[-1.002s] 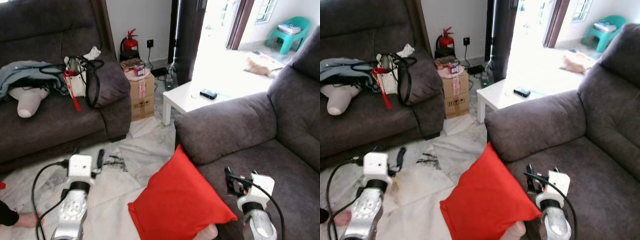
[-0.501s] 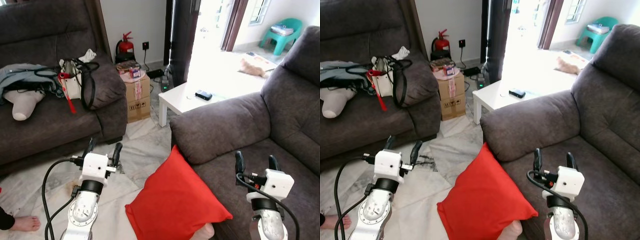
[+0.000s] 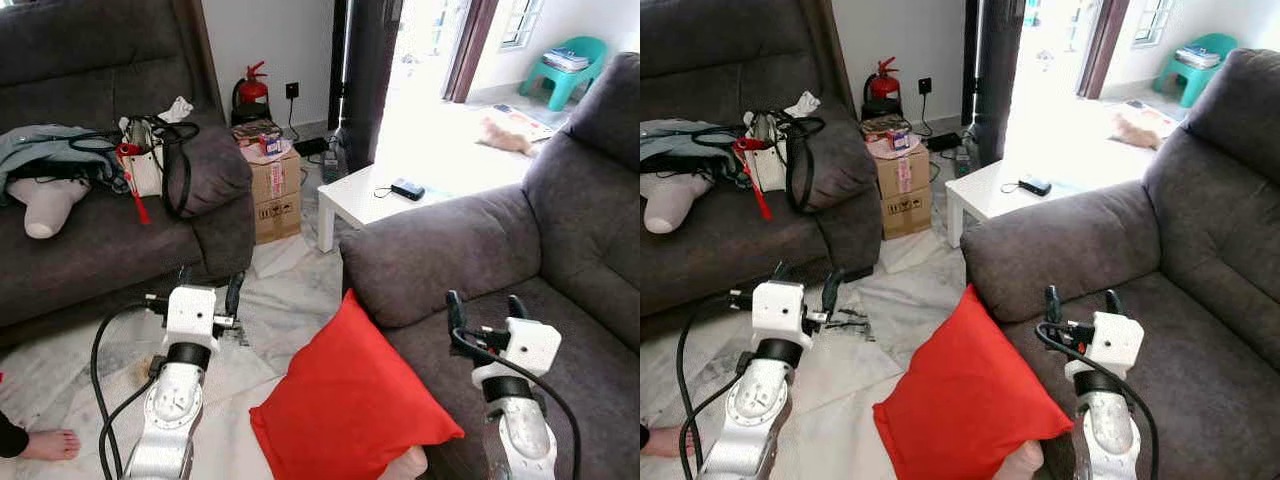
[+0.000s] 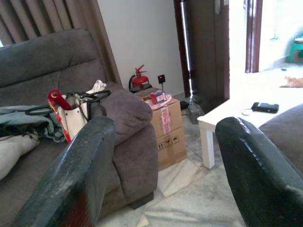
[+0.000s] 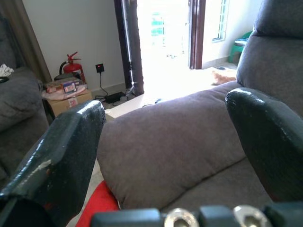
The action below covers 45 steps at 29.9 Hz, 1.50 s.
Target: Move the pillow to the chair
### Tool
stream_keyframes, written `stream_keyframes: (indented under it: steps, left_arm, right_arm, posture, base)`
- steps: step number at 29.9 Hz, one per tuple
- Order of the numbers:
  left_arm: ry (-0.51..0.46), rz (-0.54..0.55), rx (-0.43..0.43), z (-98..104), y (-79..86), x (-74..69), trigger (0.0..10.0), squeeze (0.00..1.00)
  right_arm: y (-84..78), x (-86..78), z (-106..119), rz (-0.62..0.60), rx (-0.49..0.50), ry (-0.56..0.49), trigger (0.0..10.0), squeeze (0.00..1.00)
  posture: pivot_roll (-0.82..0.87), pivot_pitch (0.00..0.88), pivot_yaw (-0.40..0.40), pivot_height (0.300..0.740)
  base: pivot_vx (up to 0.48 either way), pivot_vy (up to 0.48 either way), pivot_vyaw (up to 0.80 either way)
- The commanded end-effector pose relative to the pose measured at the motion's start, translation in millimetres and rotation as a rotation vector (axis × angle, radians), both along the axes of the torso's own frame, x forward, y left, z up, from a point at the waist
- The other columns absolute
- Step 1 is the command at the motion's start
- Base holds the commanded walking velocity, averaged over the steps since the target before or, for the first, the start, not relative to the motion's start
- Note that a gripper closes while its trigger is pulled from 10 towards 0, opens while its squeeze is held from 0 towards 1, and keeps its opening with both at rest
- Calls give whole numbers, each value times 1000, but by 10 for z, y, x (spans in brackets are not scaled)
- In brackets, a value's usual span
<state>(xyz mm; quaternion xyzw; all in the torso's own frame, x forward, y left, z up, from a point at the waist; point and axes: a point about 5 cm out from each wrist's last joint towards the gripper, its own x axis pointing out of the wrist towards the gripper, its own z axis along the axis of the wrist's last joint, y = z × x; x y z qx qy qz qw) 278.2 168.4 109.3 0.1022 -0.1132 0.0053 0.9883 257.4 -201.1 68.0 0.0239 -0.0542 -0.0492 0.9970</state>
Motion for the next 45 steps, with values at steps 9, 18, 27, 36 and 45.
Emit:
stream_keyframes:
  steps: [9, 18, 27, 36, 45]
  left_arm:
    - [21, -3, -4, 31, 25, 75, 10000, 0]
    - [25, -39, -13, 42, -79, 87, 10000, 0]
    - [30, -33, -9, 58, -63, 103, 10000, 0]
    - [36, -31, -11, 60, -65, 99, 10000, 0]
    - [41, -61, -28, 43, -120, 94, 10000, 0]
  right_arm:
    - [32, 81, 79, 10, 8, -1, 10000, 0]
    - [79, 113, 111, 34, 16, 1, 10000, 0]
    - [124, 140, 117, 49, 24, 6, 10000, 0]
    - [143, 148, 122, 56, 26, 11, 10000, 0]
    - [155, 183, 117, 59, 30, 27, 10000, 0]
  posture:
    - [48, 0, -39, 740]
    - [43, 0, -39, 740]
    - [45, 0, -37, 740]
    - [44, 0, -42, 740]
    - [45, 0, -46, 740]
  base:
    - [0, 0, 0]
    - [0, 0, 0]
    - [0, 0, 0]
    - [0, 0, 0]
    - [0, 0, 0]
